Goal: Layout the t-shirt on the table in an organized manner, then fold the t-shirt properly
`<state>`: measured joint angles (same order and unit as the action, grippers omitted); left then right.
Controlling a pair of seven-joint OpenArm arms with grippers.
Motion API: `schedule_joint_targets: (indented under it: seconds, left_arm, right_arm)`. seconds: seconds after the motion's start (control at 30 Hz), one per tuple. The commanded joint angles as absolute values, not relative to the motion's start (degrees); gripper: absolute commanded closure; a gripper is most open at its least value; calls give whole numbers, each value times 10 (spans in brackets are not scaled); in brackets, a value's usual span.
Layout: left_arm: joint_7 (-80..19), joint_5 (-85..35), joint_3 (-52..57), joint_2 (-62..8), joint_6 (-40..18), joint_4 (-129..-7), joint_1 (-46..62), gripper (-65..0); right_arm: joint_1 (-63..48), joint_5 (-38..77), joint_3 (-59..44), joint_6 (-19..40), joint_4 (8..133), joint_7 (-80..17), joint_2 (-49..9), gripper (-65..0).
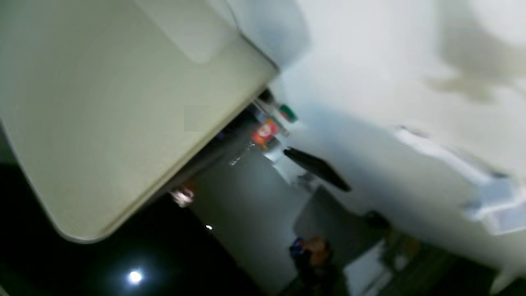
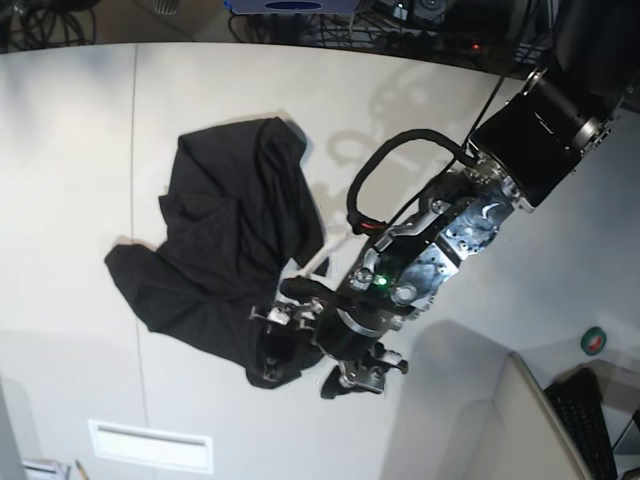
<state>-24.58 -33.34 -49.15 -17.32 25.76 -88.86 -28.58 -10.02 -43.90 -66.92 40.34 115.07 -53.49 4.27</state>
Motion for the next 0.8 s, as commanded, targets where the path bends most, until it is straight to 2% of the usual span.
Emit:
schedule_joint_targets:
  seconds: [0.0,0.1,0.33,0.77]
  left_arm:
    - [-232,-327,-485,-178,267,-896,-299,-388]
    - [-230,-326,-483,-191,291,-900,-287,-360]
    - [-230,-325,-483,-211,320,-924,-262,-357]
    - [-229,-326,-439,-240,327,-958,-216,-352]
  right_arm:
    - [-95,-457,-660,400,1160,-537,43,0]
    - [-73,-479,-640,400,1161,-523,51,0]
    - [-29,-545,-578,400,1160,-482,73,0]
    - [-9,-547,-428,400,1159,-481,73,0]
